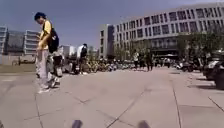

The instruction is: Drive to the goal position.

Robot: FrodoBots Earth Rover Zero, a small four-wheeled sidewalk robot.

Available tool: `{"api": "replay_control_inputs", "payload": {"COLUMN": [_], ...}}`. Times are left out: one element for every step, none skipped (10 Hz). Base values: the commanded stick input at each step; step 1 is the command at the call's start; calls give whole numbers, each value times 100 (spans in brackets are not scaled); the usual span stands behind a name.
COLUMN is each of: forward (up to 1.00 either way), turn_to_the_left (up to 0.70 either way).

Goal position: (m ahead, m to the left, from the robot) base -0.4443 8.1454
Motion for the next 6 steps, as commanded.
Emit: {"api": "replay_control_inputs", "payload": {"forward": [70, 70, 70, 70, 70, 70], "turn_to_the_left": [35, 35, 35, 35, 35, 35]}}
